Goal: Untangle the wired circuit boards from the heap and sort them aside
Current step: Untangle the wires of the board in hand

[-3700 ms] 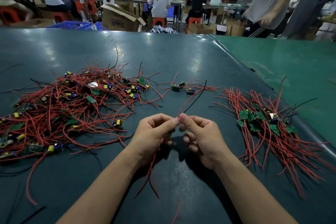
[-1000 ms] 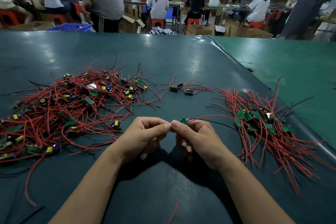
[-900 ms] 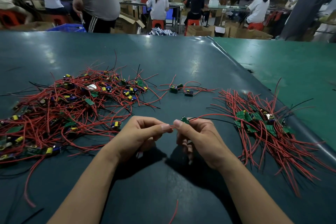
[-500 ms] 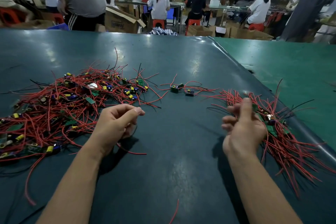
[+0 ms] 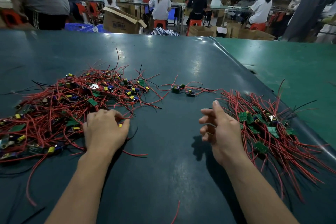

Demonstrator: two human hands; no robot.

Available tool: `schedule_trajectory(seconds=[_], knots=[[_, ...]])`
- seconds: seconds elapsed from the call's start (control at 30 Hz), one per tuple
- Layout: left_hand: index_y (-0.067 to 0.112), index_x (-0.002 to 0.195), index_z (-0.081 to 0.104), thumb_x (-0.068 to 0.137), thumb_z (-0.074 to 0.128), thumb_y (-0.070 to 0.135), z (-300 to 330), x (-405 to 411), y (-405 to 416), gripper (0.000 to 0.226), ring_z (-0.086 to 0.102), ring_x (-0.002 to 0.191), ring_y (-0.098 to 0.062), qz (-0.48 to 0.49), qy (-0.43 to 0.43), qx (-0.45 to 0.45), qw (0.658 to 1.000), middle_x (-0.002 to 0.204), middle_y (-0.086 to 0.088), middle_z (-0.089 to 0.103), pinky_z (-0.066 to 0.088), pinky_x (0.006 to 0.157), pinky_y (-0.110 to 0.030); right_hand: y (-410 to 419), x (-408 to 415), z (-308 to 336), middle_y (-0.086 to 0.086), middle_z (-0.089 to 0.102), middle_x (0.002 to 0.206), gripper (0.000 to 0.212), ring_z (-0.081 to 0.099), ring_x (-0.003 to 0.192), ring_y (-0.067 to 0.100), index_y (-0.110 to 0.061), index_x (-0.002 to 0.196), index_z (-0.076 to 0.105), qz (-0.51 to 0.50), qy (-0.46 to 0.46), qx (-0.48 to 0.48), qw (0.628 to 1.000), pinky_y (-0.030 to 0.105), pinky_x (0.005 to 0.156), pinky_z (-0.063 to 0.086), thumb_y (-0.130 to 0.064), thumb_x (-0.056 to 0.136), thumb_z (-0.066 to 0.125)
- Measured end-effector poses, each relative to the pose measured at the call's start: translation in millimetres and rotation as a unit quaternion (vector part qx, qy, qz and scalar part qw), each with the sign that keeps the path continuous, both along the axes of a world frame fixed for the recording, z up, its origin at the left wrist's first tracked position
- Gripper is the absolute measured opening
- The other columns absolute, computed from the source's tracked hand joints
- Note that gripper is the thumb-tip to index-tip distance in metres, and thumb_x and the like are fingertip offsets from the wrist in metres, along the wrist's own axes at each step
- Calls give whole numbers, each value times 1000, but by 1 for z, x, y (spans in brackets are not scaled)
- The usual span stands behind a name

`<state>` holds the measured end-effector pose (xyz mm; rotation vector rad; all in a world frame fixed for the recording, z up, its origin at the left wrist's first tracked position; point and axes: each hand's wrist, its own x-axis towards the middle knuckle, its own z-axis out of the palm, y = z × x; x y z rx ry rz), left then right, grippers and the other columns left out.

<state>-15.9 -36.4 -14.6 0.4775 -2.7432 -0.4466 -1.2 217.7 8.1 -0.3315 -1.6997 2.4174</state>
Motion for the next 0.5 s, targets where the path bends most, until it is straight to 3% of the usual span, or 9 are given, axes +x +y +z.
schedule_trajectory(seconds=[0.13, 0.2, 0.33, 0.43, 0.5], knots=[[27, 97, 74, 91, 62, 44, 4, 6, 7, 22, 53, 104, -34, 22, 55, -16, 998, 106, -6, 67, 38, 87, -44, -4, 2, -3, 7, 63, 60, 38, 51, 41, 15, -10, 78, 69, 23, 24, 50, 998, 22, 34, 36, -42, 94, 58], [18, 97, 75, 93, 63, 34, 6, 7, 9, 20, 57, 95, -36, 0, 142, 23, 990, 102, -10, 68, 40, 82, -44, -6, 3, -5, 7, 63, 60, 37, 51, 41, 15, -11, 76, 69, 28, 30, 68, 997, 22, 34, 36, -42, 94, 58], [4, 96, 72, 95, 63, 16, 13, 11, 15, 15, 60, 76, -26, -56, 357, 81, 929, 91, -13, 66, 38, 69, -23, -8, 2, -9, 6, 64, 61, 37, 53, 42, 15, -11, 77, 69, 62, 29, 109, 992, 22, 35, 37, -42, 94, 58], [-2, 96, 72, 93, 66, 8, 15, 16, 27, 12, 60, 85, -19, -170, 461, 72, 868, 92, -14, 66, 44, 81, -16, -15, 5, -13, 9, 65, 67, 27, 53, 42, 17, -10, 85, 69, 132, 25, 153, 979, 22, 34, 38, -35, 93, 61], [-3, 97, 72, 91, 67, 5, 14, 21, 41, 11, 61, 90, -17, -270, 470, 87, 836, 95, -12, 66, 47, 88, -20, -21, 8, -16, 11, 67, 81, 16, 56, 46, 18, -20, 105, 67, 194, 45, 222, 955, 23, 36, 41, -25, 90, 68]])
